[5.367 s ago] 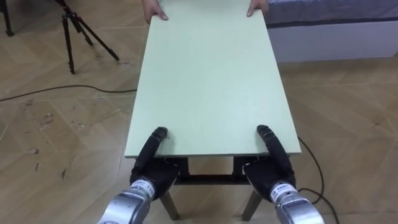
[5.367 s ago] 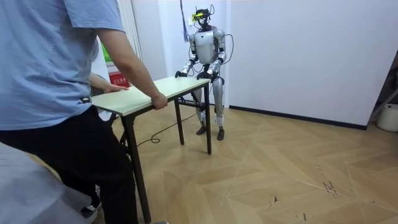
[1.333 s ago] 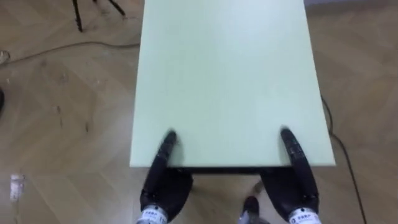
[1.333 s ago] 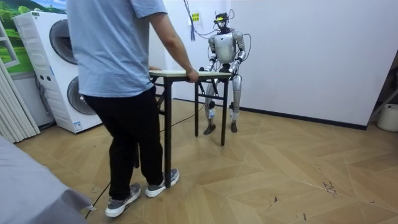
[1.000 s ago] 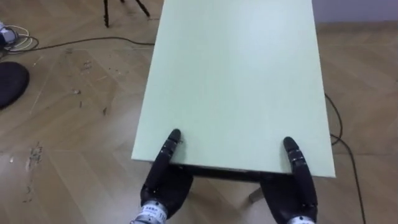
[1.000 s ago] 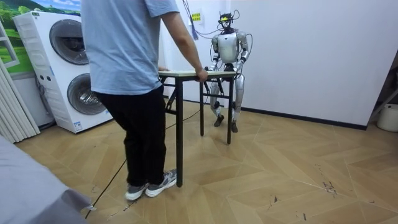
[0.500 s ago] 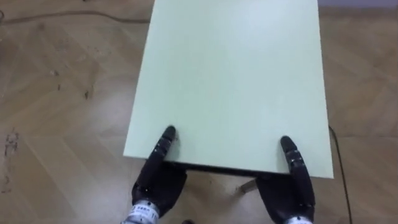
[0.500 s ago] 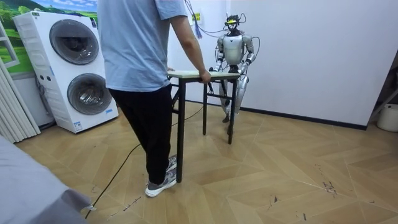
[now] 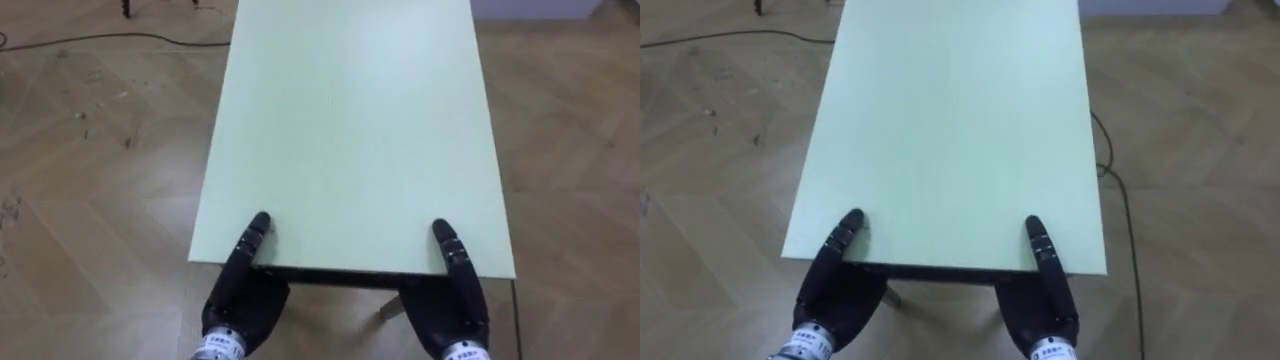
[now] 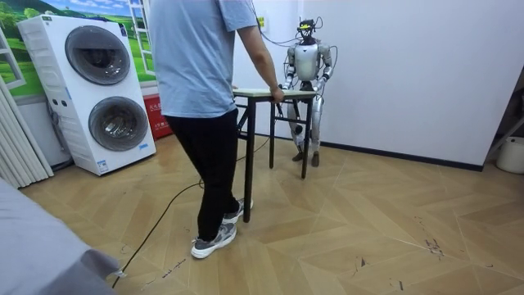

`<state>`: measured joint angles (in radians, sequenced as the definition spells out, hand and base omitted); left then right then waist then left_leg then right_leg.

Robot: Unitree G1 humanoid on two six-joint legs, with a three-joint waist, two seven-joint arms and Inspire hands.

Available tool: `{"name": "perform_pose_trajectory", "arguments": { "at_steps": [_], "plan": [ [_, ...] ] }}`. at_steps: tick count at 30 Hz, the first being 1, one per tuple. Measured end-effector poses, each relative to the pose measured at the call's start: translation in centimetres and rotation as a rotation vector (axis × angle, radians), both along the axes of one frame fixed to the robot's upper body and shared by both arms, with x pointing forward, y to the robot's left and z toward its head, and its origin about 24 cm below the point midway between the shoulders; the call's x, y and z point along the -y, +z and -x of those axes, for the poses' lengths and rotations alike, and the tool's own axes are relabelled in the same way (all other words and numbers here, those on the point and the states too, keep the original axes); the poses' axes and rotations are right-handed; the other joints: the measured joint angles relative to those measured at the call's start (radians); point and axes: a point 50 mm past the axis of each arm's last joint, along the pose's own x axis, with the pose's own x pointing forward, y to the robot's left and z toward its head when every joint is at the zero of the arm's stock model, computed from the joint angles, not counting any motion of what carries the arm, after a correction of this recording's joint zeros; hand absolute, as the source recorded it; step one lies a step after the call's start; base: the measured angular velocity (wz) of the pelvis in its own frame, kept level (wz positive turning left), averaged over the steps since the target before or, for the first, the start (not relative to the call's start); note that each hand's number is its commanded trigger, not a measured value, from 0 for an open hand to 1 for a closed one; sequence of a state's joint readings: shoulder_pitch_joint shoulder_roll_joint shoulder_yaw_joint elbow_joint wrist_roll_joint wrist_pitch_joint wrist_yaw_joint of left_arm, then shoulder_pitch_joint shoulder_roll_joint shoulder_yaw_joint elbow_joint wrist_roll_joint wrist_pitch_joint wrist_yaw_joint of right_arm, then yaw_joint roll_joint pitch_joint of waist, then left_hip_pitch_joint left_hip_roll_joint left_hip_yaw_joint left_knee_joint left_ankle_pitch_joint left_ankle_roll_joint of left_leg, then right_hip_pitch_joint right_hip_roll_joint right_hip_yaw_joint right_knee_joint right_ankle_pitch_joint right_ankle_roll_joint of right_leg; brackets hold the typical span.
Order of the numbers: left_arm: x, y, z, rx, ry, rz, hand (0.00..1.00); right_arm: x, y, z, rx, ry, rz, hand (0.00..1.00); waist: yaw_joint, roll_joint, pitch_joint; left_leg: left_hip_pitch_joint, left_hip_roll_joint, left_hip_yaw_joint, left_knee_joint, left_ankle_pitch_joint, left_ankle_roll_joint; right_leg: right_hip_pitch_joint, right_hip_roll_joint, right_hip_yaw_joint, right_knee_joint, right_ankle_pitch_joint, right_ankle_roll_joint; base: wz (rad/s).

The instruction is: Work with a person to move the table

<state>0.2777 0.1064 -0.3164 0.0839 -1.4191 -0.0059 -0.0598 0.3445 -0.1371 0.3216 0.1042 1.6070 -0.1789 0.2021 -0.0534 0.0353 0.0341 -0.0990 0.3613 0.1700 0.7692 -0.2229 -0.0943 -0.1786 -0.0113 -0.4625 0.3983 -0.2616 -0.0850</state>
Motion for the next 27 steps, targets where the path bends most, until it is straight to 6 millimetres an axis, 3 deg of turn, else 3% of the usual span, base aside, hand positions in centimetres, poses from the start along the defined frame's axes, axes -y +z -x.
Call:
{"name": "perform_pose_trajectory", "arguments": {
  "at_steps": [1,2,3,4,5,6,7,8,9,10,11,14,15,16,17,18,20,21,22,23,24,25,26,27],
  "plan": [
    [0.3,0.3,-0.4,0.014,-0.011,0.003,1.00,0.3,0.3,-0.1,0.014,0.000,0.012,1.00,-0.008,0.025,0.0009,0.066,0.010,-0.019,-0.132,0.058,-0.025,-0.046,-0.008,0.004,0.052,0.000,0.000,0.25],
    [0.3,0.4,-0.9,0.026,-0.021,-0.011,1.00,0.3,0.3,-0.2,0.018,-0.019,0.007,1.00,-0.015,0.018,0.0015,0.100,-0.032,-0.015,-0.242,0.039,-0.057,-0.091,-0.042,0.046,0.107,0.000,0.000,0.40],
    [0.5,0.5,-1.0,0.030,-0.024,-0.012,1.00,0.2,0.3,0.0,0.013,-0.023,0.006,1.00,-0.023,0.008,0.0007,0.117,-0.058,-0.009,-0.295,0.049,-0.056,-0.114,-0.061,0.079,0.149,0.004,-0.005,0.51],
    [0.7,0.3,-1.0,0.028,-0.021,-0.007,1.00,0.4,0.2,0.2,0.008,-0.025,0.008,1.00,-0.052,0.018,0.0132,0.173,-0.087,-0.002,-0.379,0.066,-0.060,-0.214,-0.086,0.144,0.309,0.015,-0.038,0.19],
    [0.3,0.1,-0.4,0.035,0.001,-0.003,1.00,0.2,0.2,0.2,0.006,-0.008,0.005,1.00,-0.050,0.047,0.0004,0.176,-0.054,0.015,-0.414,0.047,-0.065,-0.281,0.035,0.235,0.218,0.036,-0.034,-0.09],
    [-0.2,0.4,-0.3,0.057,0.011,-0.011,1.00,-0.3,0.4,0.1,0.017,0.004,-0.007,1.00,-0.039,0.055,-0.0086,0.168,-0.041,0.023,-0.418,0.027,-0.077,-0.296,0.084,0.269,0.091,0.084,-0.049,-0.38],
    [-0.7,1.0,-0.6,0.108,0.019,-0.018,1.00,-1.0,1.1,-0.3,0.072,0.018,-0.021,1.00,-0.018,0.056,0.0077,0.138,-0.052,0.020,-0.389,-0.054,-0.083,-0.322,0.083,0.213,0.032,0.195,-0.074,-0.36],
    [-0.6,1.4,-0.9,0.132,0.029,-0.001,1.00,-1.1,1.7,-0.6,0.104,0.032,-0.011,1.00,0.001,0.065,0.0100,0.105,-0.078,-0.025,-0.355,-0.118,-0.057,-0.356,0.076,0.194,0.045,0.202,-0.081,-0.20],
    [-0.6,1.5,-1.1,0.135,0.024,-0.002,1.00,-0.9,1.8,-0.7,0.106,0.030,-0.007,1.00,0.001,0.055,0.0097,0.090,-0.102,-0.046,-0.353,-0.130,-0.055,-0.367,0.057,0.184,0.056,0.202,-0.081,0.15],
    [-0.2,1.6,-1.4,0.131,0.011,0.004,1.00,-0.3,1.8,-0.8,0.105,0.024,0.006,1.00,-0.016,0.048,0.0090,0.065,-0.153,-0.065,-0.356,-0.143,-0.051,-0.374,0.018,0.153,0.057,0.207,-0.079,0.49],
    [0.4,1.5,-1.5,0.125,-0.001,0.009,1.00,0.1,1.7,-0.9,0.101,0.015,0.009,1.00,-0.023,0.046,0.0093,0.059,-0.186,-0.065,-0.370,-0.153,-0.033,-0.379,-0.010,0.143,0.049,0.220,-0.072,0.48],
    [0.9,1.0,-1.7,0.107,-0.005,0.013,1.00,0.5,1.4,-0.8,0.085,0.007,0.014,1.00,-0.019,0.038,0.0072,0.083,-0.247,-0.056,-0.458,-0.162,-0.016,-0.379,-0.068,0.097,0.015,0.275,-0.065,0.12],
    [0.9,0.8,-1.7,0.102,-0.005,0.011,1.00,0.6,1.3,-0.8,0.080,0.008,0.017,1.00,-0.021,0.036,0.0067,0.082,-0.256,-0.050,-0.463,-0.166,-0.007,-0.378,-0.078,0.096,0.012,0.288,-0.062,0.11],
    [0.9,0.5,-1.6,0.089,-0.003,0.011,1.00,0.7,1.0,-0.6,0.066,0.006,0.021,1.00,-0.025,0.030,0.0033,0.071,-0.273,-0.033,-0.456,-0.180,0.017,-0.376,-0.095,0.100,-0.003,0.314,-0.053,0.11],
    [0.9,0.2,-1.4,0.072,-0.003,0.005,1.00,0.6,0.5,-0.3,0.044,0.005,0.020,1.00,-0.028,0.013,-0.0050,0.054,-0.298,-0.030,-0.432,-0.176,0.030,-0.365,-0.114,0.109,-0.031,0.351,-0.045,0.12],
    [0.9,0.0,-1.2,0.063,-0.003,0.004,1.00,0.6,0.4,0.0,0.034,0.006,0.019,1.00,-0.030,0.010,-0.0066,0.048,-0.307,-0.028,-0.419,-0.175,0.038,-0.353,-0.121,0.111,-0.049,0.369,-0.041,0.16],
    [0.9,-0.5,-0.5,0.029,-0.002,0.001,1.00,0.7,-0.2,0.7,0.000,0.008,0.013,1.00,-0.041,-0.010,-0.0166,0.020,-0.348,-0.007,-0.374,-0.168,0.075,-0.321,-0.151,0.136,-0.128,0.454,-0.012,0.18],
    [0.9,-0.5,-0.4,0.023,-0.001,0.002,1.00,0.7,-0.2,0.7,-0.004,0.010,0.012,1.00,-0.044,-0.014,-0.0165,0.011,-0.361,-0.006,-0.361,-0.167,0.085,-0.314,-0.156,0.140,-0.156,0.481,0.003,0.16],
    [1.0,-0.6,-0.4,0.015,-0.002,0.009,1.00,0.7,-0.2,0.6,-0.004,0.012,0.013,1.00,-0.054,-0.014,-0.0167,-0.020,-0.372,-0.004,-0.333,-0.162,0.110,-0.305,-0.166,0.166,-0.199,0.535,0.078,0.25],
    [1.2,-0.9,-0.3,0.001,-0.007,0.011,1.00,1.1,-0.4,0.7,-0.014,0.008,0.024,1.00,-0.059,-0.006,-0.0127,-0.037,-0.356,0.038,-0.309,-0.163,0.127,-0.311,-0.173,0.217,-0.147,0.520,0.122,0.34],
    [1.4,-1.1,-0.3,-0.010,-0.011,0.009,1.00,1.2,-0.7,0.9,-0.029,0.002,0.026,1.00,-0.060,-0.002,-0.0106,-0.036,-0.336,0.069,-0.298,-0.163,0.128,-0.317,-0.177,0.229,-0.048,0.454,0.106,0.46],
    [1.5,-1.3,-0.1,-0.021,-0.020,-0.003,1.00,1.3,-1.1,1.5,-0.053,-0.013,0.017,1.00,-0.061,-0.003,-0.0111,-0.031,-0.314,0.097,-0.296,-0.157,0.135,-0.319,-0.193,0.239,0.144,0.304,0.111,0.47],
    [1.4,-1.4,0.0,-0.025,-0.029,-0.015,1.00,1.3,-1.3,1.8,-0.063,-0.022,0.009,1.00,-0.059,-0.003,-0.0114,-0.031,-0.292,0.123,-0.297,-0.149,0.128,-0.294,-0.202,0.249,0.291,0.189,0.111,0.40],
    [1.4,-1.5,0.1,-0.026,-0.029,-0.016,1.00,1.3,-1.3,1.9,-0.066,-0.023,0.006,1.00,-0.057,-0.003,-0.0115,-0.032,-0.280,0.146,-0.297,-0.144,0.123,-0.274,-0.205,0.260,0.343,0.146,0.121,0.20]
  ]
}}
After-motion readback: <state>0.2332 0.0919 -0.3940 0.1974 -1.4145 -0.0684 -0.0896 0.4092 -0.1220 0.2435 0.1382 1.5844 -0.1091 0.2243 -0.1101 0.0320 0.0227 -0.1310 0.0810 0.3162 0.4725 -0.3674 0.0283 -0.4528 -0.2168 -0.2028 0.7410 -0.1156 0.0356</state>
